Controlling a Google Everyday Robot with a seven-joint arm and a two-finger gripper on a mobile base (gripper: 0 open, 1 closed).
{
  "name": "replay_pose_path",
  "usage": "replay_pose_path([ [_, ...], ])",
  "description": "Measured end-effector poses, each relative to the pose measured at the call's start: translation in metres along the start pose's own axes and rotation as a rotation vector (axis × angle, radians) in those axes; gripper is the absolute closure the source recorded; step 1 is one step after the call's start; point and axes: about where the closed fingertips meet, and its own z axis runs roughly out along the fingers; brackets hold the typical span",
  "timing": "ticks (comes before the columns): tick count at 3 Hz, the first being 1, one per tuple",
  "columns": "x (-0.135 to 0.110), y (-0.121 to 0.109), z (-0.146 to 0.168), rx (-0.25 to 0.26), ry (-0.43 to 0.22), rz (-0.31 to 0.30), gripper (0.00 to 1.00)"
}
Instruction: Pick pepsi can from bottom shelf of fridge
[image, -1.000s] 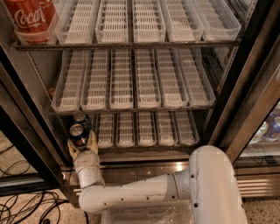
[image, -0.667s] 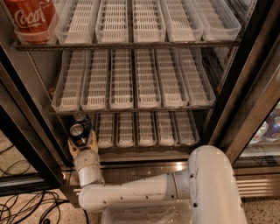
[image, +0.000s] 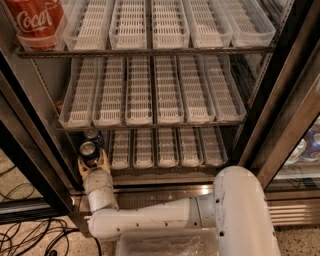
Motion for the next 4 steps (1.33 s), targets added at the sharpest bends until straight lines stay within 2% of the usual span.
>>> replay_pose_path([
  [1,0.0007,0.0012,0.0012,-0.006,0.004,0.015,0.84],
  [2,0.0007,0.0012,0.0013,-0.006,0.004,0.015,1.00],
  [3,0.0006,0.0012,0.0013,-0.006,0.004,0.015,1.00],
  [4,-0.0086,-0.0013,0.0025,-0.042,0.032,0.071,1.00],
])
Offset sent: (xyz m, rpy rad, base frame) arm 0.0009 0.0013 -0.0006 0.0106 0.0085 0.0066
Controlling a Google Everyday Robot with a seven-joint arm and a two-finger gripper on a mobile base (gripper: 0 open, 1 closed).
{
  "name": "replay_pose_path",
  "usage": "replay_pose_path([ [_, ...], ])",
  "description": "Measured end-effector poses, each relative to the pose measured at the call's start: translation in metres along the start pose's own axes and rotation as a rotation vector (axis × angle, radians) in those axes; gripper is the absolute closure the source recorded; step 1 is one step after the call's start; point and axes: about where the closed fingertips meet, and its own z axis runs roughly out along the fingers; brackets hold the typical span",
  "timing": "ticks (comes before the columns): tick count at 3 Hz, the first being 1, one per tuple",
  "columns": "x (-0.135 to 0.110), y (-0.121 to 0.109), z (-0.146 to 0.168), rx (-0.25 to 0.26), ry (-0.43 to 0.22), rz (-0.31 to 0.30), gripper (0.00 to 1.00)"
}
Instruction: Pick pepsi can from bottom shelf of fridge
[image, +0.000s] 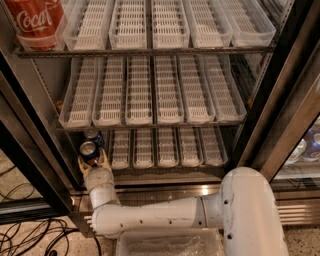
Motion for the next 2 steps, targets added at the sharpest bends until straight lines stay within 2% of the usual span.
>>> replay_pose_path([
  [2,-0.048,-0.013,-0.005,-0.054,-0.034,0.028,1.00],
])
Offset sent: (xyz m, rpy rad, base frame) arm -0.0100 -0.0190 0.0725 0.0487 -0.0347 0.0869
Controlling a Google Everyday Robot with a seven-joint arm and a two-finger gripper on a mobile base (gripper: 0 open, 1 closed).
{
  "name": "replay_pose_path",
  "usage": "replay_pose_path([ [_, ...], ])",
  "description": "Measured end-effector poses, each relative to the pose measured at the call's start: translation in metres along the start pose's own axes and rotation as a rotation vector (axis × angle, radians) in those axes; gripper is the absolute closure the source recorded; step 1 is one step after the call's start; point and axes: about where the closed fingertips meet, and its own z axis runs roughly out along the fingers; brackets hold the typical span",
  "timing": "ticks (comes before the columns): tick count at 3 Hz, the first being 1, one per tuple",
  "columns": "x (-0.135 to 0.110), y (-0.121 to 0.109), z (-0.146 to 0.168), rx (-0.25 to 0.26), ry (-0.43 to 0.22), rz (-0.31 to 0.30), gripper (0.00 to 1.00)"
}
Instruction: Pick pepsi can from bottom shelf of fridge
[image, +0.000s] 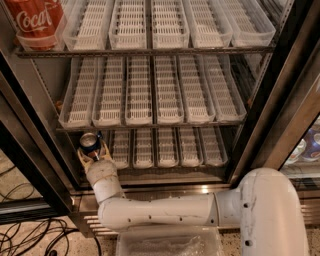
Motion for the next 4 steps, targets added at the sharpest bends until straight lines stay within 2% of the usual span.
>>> replay_pose_path([
  [1,-0.009,-0.007,-0.006,-0.031,0.015,-0.016,1.00],
  [2,-0.015,-0.027,-0.022,-0.098,0.086,-0.052,1.00],
  [3,-0.016,-0.073,-0.035,-0.140,0.211,-0.073,1.00],
  [4,-0.016,-0.123,-0.041,-0.150,0.335,-0.083,1.00],
])
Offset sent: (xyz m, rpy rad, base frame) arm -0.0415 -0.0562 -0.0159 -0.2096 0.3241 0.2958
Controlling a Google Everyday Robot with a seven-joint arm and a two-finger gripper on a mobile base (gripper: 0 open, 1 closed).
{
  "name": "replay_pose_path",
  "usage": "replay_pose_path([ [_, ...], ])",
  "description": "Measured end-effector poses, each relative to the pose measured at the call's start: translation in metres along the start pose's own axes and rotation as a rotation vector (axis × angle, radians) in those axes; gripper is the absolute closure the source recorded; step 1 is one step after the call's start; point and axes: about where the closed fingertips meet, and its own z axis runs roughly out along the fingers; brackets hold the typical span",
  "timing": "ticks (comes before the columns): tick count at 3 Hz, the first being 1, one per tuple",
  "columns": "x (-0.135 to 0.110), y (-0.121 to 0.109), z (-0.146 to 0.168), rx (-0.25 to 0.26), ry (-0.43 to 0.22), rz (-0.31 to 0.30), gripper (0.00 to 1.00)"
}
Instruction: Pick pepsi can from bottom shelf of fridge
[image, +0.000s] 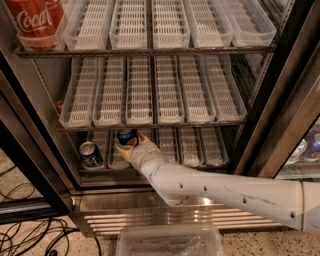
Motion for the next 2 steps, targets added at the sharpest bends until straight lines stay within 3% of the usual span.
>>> replay_pose_path([
  [1,0.0112,0.0097,-0.0037,-0.058,0.056,0.047,1.00],
  [2,0.0112,0.0097,-0.0037,-0.058,0.056,0.048,1.00],
])
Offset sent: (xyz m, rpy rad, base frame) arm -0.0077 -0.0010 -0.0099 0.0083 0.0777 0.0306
